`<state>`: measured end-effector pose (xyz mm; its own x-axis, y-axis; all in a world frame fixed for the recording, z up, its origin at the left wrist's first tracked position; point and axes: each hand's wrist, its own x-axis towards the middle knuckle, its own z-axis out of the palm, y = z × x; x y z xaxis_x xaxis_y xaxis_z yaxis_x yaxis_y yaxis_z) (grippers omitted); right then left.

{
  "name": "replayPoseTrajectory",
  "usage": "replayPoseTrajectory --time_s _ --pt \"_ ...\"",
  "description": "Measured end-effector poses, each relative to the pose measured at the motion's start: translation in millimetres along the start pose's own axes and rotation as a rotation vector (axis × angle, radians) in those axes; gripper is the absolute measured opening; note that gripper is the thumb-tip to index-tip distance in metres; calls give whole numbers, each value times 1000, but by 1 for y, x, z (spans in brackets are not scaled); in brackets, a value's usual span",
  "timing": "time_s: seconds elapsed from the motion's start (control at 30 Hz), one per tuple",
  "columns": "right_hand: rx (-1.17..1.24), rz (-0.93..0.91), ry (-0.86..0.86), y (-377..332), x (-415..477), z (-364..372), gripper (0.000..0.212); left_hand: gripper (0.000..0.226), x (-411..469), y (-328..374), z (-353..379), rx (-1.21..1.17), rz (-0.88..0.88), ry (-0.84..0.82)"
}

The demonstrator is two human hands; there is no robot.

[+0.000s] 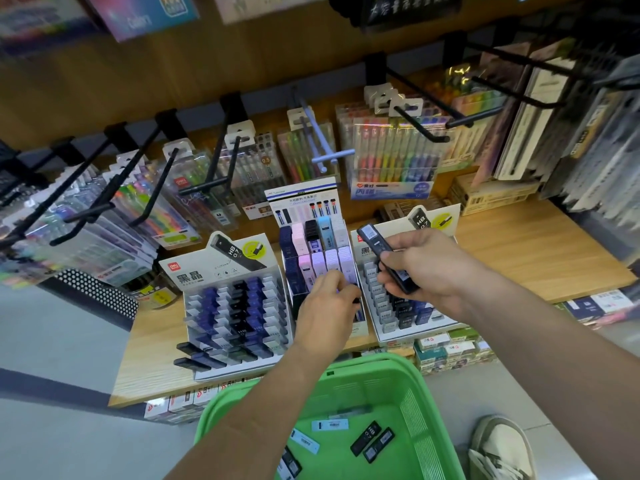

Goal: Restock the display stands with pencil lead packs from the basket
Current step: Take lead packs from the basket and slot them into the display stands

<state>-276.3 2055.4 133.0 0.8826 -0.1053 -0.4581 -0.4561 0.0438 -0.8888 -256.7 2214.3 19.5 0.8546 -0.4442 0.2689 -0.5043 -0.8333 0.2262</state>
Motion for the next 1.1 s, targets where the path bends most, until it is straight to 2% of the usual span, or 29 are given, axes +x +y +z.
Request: replayPoseTrajectory --time_s 0.1,0.23,0.3,0.33,0.43,0.53,0.63,0.77,0.83,0.97,1.1 --pt "-8 -6 -3 -1 -1 0 22 24 2 3 -13 -186 -118 -18" --pt "1 5 -46 -5 -5 2 16 46 7 11 -61 -790 -354 112" --pt "-11 29 -104 -7 -6 3 16 46 10 14 -85 -1090 -368 81" --pt "-5 43 -154 -7 -7 3 19 42 11 14 -95 -1155 -360 61" --pt "42 78 -286 -10 -12 8 24 23 11 15 -114 -1148 -403 98" --pt "28 54 -271 -11 -13 10 25 10 9 10 -120 -1171 -519 196" --pt "-29 -24 -245 -9 -11 7 19 11 6 5 -126 -1247 -604 260" --pt "-46 -72 -258 -6 -12 0 12 19 1 5 -129 -1352 -623 146" --pt "-55 -62 -254 -4 -12 -4 10 15 -1 6 -129 -1289 -617 115" --pt "-114 -71 -179 2 -10 -11 6 21 -6 0 -137 -1115 -576 193" --pt "-231 -103 -137 7 -8 -3 10 21 -19 -34 -162 -759 -552 226"
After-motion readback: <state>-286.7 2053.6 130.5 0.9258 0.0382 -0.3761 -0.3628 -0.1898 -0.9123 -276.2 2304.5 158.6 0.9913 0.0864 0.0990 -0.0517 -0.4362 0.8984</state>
